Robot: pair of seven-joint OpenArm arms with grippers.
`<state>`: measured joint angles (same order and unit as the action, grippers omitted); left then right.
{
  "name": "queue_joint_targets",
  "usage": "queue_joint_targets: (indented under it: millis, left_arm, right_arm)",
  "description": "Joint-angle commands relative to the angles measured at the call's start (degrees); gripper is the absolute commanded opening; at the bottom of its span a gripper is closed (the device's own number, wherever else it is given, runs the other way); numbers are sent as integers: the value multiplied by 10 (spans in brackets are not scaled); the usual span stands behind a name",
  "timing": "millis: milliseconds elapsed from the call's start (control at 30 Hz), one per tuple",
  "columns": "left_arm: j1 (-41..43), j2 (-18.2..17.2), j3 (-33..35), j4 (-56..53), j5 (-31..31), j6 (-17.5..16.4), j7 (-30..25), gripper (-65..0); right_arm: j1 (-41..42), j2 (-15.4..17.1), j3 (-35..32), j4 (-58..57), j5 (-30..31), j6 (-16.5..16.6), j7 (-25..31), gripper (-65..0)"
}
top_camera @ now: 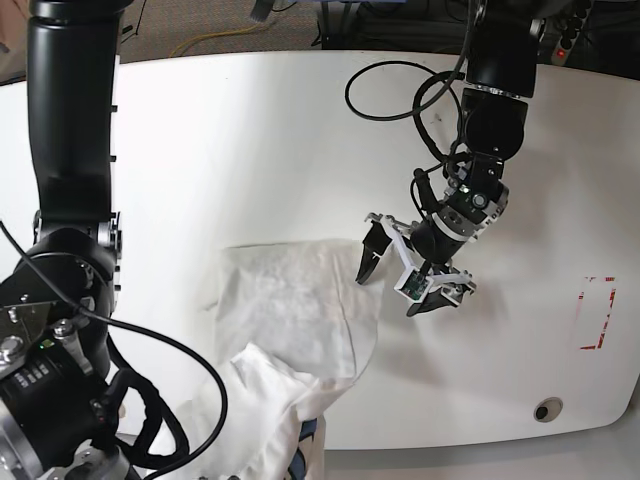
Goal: Fold the T-shirt properly
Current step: 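Lower the left gripper and grasp the hanging shirt edge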
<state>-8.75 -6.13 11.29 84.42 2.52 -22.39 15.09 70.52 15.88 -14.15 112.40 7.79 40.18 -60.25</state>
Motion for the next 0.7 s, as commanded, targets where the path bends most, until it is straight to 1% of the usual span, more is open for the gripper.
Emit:
queue_joint_targets:
  millis: [0, 33, 200, 333, 400, 500, 633, 667]
  left_arm:
    - [-18, 1, 7, -11, -5, -14, -11, -135]
    - [-22, 1, 12, -23, -5, -20, -12, -135]
    - [-43, 1, 35, -72, -7, -25, -12, -135]
    - [-54, 1, 54, -99, -8, -46, -12, -135]
    - [-58, 3, 55, -117, -7, -51, -12, -135]
    - [-69, 5, 56, -143, -6, -53, -12, -135]
    - [-77, 9, 77, -162, -6, -53, -12, -142]
    - [-76, 9, 80, -161, -6, -53, -12, -158]
  right_arm:
    - [17, 3, 5, 2, -9, -7, 10, -650]
    - [16, 3, 5, 2, -9, -7, 10, -650]
    - [15, 3, 5, 2, -9, -7, 10, -650]
    - [15, 3, 5, 2, -9, -7, 10, -650]
    - [15, 3, 5, 2, -9, -7, 10, -650]
    - [12, 3, 6, 2, -9, -7, 10, -650]
    - [5, 3, 7, 2, -9, -7, 10, -650]
    - [4, 3, 7, 2, -9, -7, 10, -650]
